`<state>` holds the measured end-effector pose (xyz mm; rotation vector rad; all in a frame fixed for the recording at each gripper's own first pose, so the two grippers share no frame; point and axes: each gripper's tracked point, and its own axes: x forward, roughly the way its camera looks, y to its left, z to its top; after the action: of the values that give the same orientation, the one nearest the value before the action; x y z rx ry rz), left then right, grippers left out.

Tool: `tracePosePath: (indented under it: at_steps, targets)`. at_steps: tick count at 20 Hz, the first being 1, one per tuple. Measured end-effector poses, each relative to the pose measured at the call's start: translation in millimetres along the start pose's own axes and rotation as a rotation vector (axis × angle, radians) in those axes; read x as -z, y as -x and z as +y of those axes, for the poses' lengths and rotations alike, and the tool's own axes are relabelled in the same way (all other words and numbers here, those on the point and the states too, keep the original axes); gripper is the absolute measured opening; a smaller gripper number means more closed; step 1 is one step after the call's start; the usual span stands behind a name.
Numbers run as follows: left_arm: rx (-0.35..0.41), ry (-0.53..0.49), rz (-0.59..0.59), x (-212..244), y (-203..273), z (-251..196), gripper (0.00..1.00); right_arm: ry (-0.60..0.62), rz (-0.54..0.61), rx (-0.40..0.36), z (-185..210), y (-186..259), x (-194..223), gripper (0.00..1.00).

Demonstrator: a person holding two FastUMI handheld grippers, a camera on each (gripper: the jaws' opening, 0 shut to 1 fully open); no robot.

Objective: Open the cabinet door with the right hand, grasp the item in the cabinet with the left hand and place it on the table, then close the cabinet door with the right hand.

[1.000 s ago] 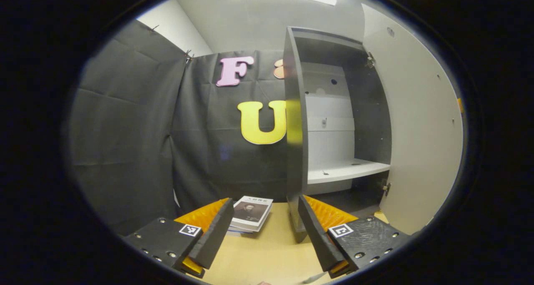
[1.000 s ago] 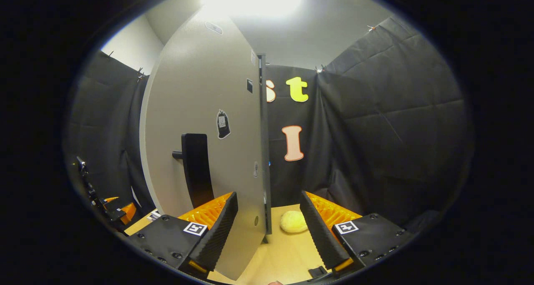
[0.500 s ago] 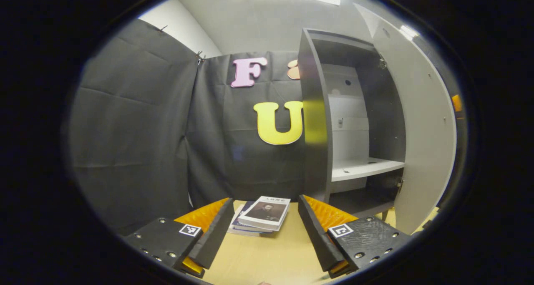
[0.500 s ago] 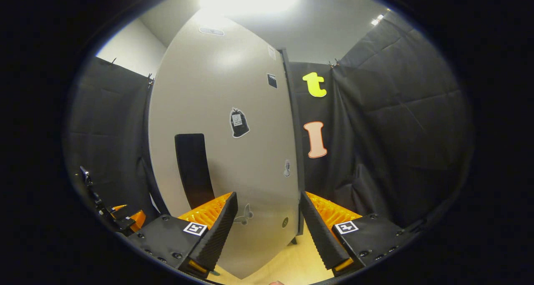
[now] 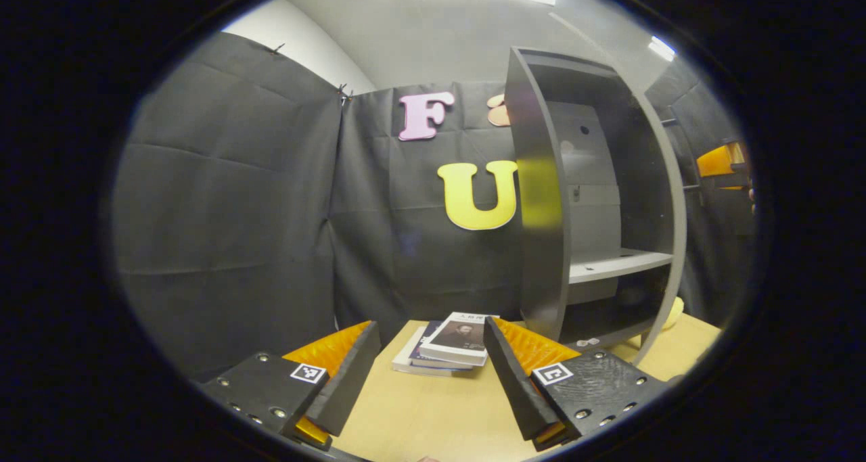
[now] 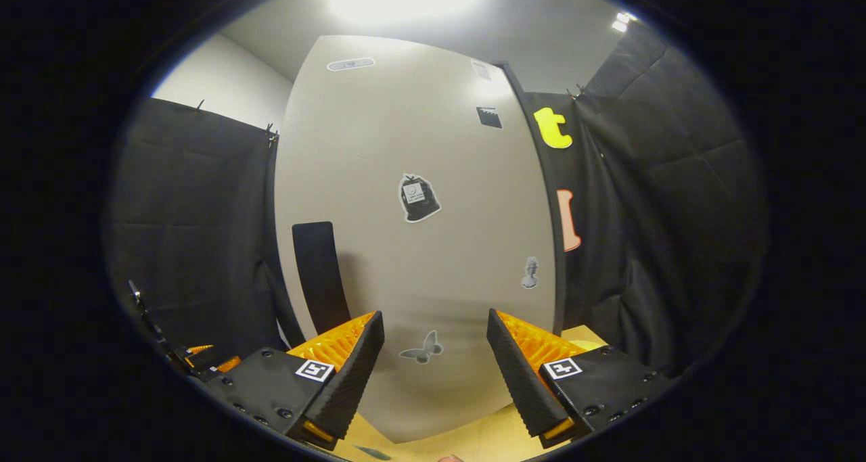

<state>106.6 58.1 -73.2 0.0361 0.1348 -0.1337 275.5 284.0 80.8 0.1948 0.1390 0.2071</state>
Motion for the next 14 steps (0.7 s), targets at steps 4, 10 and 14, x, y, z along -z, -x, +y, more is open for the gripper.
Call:
tracePosePath:
  at_steps: [4,10,14]
  targets:
    - [-0.029,-0.003,0.01,1.6,6.5,12.7,0.95,-0.004,0.002,-0.047,9.8,-23.4,7.8,0.97]
    - [-0.04,0.001,-0.004,-8.7,10.6,13.3,0.95,-0.023,0.008,-0.061,10.5,-28.1,12.2,0.97]
    - [-0.012,-0.004,-0.009,-19.6,6.0,-3.0,0.95,-0.013,0.009,-0.051,-7.3,-9.2,10.6,0.97]
